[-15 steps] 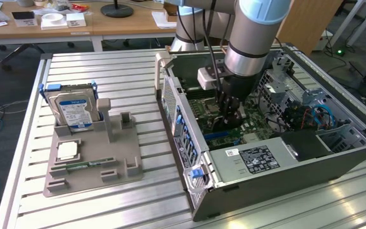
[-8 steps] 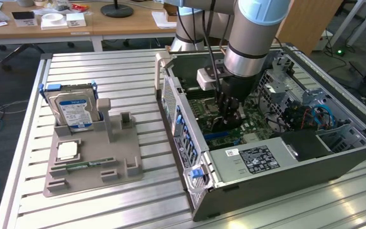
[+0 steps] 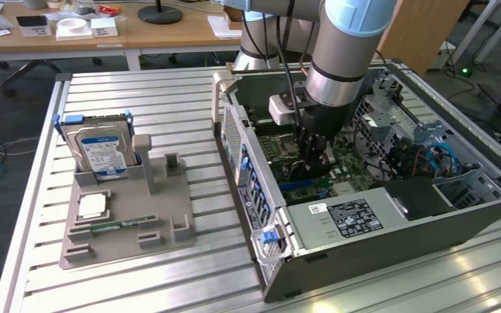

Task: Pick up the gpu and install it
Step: 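Insert the gpu into the slot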

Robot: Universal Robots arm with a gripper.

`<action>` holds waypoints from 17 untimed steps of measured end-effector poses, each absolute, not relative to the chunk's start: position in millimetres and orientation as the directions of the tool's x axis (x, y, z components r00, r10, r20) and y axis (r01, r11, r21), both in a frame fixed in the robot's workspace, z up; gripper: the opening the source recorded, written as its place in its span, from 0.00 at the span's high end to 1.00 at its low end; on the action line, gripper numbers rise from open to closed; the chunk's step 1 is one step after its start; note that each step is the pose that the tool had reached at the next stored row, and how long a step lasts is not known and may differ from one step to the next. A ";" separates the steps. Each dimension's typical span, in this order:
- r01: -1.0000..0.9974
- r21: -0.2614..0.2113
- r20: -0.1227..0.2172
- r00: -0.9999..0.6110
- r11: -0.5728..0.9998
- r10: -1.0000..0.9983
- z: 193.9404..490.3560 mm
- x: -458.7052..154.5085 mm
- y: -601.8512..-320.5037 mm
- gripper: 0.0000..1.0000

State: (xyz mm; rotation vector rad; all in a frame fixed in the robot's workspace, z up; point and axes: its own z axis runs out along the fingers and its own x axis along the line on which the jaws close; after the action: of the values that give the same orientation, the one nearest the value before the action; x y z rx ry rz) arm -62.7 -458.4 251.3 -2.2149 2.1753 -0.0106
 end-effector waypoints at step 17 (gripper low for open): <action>-0.999 -0.031 -0.021 0.019 -0.018 -1.000 248.3 -64.5 -458.4 0.74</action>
State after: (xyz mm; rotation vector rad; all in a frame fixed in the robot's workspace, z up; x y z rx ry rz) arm -64.5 -458.4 248.3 -2.2154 2.1745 -0.0105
